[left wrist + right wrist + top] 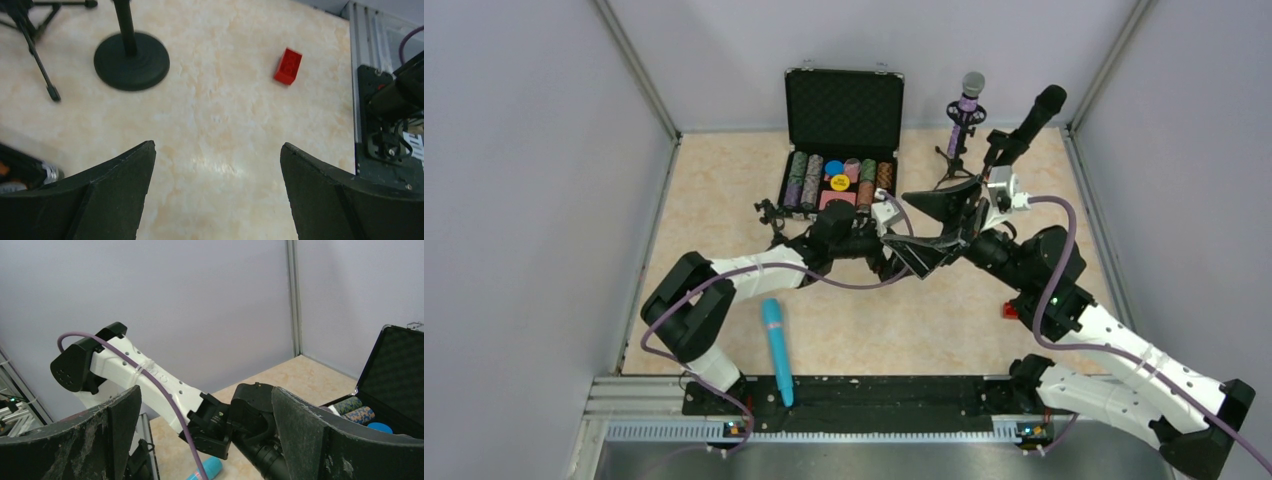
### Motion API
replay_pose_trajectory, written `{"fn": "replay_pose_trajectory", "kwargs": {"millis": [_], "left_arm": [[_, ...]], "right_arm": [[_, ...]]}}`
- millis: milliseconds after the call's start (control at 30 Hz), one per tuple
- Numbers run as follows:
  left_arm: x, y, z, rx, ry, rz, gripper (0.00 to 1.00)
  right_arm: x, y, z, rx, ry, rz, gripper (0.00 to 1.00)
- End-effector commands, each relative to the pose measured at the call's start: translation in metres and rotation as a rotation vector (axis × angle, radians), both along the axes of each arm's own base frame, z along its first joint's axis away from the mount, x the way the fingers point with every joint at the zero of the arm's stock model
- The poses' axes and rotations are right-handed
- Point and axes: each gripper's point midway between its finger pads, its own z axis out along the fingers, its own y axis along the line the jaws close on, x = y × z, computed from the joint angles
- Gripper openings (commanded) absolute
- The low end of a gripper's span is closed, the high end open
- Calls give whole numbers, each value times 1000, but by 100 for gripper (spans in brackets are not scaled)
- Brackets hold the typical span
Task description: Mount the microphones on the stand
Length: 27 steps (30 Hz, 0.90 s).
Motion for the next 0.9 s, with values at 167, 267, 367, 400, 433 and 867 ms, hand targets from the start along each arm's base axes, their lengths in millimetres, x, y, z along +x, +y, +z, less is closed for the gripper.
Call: {"fn": "replay_pose_trajectory", "kwargs": {"millis": [167,267,367,400,433,867], "left_arm": [[1,66,-30,318,20,200,99],[2,85,-35,406,36,269,99],[2,100,-34,444,50,332,99],[3,104,-33,449,54,352,99],[3,109,-32,453,59,377,99],[25,171,32,299,-38,753,99]], "right_arm": [[1,12,-8,8,0,37,99],[4,17,-16,-8,20,43,99],[8,22,-24,-27,46,47,99],[10,24,-27,-36,56,46,99],[12,26,-30,-44,65,45,99],[52,4,-66,-84,215,28,99]]}}
